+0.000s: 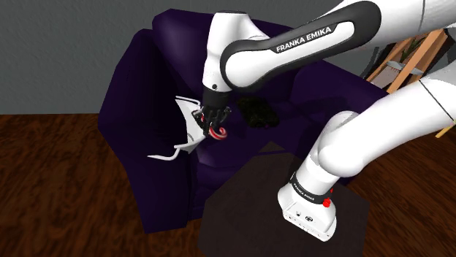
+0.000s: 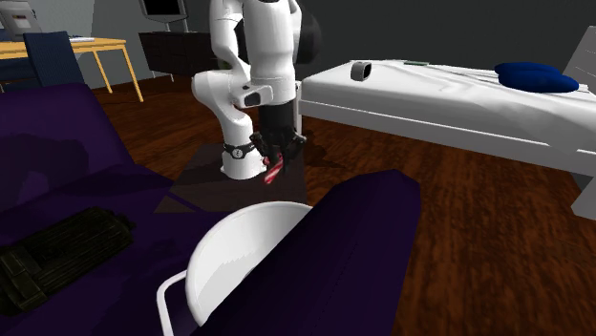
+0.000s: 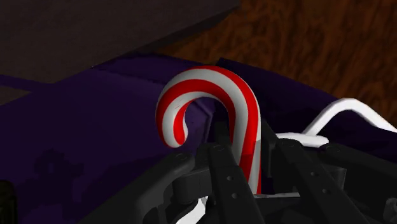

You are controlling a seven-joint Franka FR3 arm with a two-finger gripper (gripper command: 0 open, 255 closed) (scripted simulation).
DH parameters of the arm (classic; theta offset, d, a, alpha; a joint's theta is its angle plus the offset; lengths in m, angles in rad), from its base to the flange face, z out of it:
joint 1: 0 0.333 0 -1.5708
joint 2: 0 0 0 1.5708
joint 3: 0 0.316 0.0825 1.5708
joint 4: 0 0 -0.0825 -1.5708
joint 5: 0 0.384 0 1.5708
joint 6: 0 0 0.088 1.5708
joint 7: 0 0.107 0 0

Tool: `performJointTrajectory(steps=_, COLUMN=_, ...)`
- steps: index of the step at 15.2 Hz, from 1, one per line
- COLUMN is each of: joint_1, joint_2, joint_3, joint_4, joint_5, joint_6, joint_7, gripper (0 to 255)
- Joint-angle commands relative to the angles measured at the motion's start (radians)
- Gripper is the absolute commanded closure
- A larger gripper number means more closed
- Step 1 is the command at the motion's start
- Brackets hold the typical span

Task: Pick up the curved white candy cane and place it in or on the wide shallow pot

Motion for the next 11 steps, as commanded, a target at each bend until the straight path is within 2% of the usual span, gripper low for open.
performJointTrajectory(steps=1, joint_1=-0.032, joint_2=0.091, joint_3=0.001, joint_4=0.065, joint_5=-0.031, joint_6=0.025, joint_7=-0.004, gripper=255)
performJointTrajectory(steps=6, joint_1=-0.090, joint_2=0.295, joint_3=0.001, joint_4=0.247, joint_5=-0.115, joint_6=0.042, joint_7=0.007, gripper=255)
performJointTrajectory(steps=11, joint_1=-0.121, joint_2=0.489, joint_3=-0.005, joint_4=0.451, joint_5=-0.202, joint_6=0.022, joint_7=0.031, gripper=255)
